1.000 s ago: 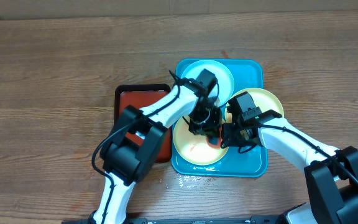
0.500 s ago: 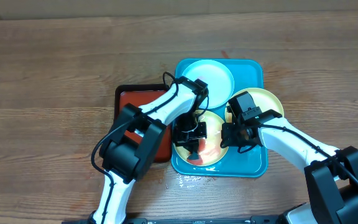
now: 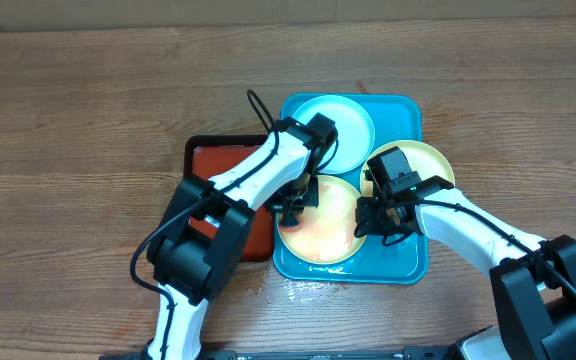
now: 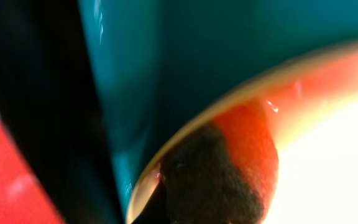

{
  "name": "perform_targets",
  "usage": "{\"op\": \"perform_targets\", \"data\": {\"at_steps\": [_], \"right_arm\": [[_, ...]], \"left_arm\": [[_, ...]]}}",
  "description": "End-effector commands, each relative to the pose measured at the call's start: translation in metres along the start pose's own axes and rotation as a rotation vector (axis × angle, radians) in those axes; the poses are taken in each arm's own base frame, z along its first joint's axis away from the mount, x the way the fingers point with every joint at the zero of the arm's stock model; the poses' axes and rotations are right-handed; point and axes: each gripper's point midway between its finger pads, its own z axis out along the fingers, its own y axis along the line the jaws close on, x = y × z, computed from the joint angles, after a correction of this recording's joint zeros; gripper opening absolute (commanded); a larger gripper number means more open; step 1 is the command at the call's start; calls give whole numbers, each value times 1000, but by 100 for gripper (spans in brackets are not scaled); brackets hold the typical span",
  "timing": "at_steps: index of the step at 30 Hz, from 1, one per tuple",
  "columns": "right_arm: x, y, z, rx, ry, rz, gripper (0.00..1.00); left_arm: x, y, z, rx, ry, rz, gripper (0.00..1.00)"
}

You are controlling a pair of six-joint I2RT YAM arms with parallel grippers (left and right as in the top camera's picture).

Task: Clean dirty plates on tray and stack at the side
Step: 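Scrub the front yellow plate with the sponge while the right gripper holds it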

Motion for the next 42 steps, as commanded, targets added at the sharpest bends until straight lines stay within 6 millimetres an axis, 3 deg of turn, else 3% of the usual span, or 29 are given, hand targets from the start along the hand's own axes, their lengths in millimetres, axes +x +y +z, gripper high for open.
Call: {"op": "perform_targets", "data": {"at_steps": [1, 5, 8, 13, 18, 20, 24, 31, 37, 39, 42], "right_arm": [[17, -12, 16, 52, 61, -18, 4], [17, -12, 16, 52, 61, -18, 4], [17, -12, 16, 52, 62, -18, 4], [20, -13, 16, 57, 72, -16, 4], [21, -13, 16, 59, 76, -16, 4], [21, -13, 16, 59, 76, -16, 4], [21, -13, 16, 59, 76, -16, 4], [21, -13, 16, 58, 76, -16, 4], [21, -13, 16, 59, 77, -16, 4], [21, -13, 16, 59, 78, -16, 4], [21, -14, 16, 59, 77, -16, 4]], "left_arm": [[-16, -16, 11, 107, -28, 9, 4], [-17, -69, 6, 370, -2, 48, 4], [-9, -99, 7, 487, 37, 89, 4], [17, -117, 23, 531, 157, 118, 4], [46, -128, 17, 620, 301, 132, 4], [55, -119, 19, 577, 341, 112, 4], [57, -79, 33, 381, 356, 33, 4], [31, -10, 40, 116, 263, -86, 4], [6, 36, 28, -80, 113, -101, 4], [-2, 48, 22, -139, 56, -97, 4], [-9, 50, 18, -148, 16, -97, 4]]}}
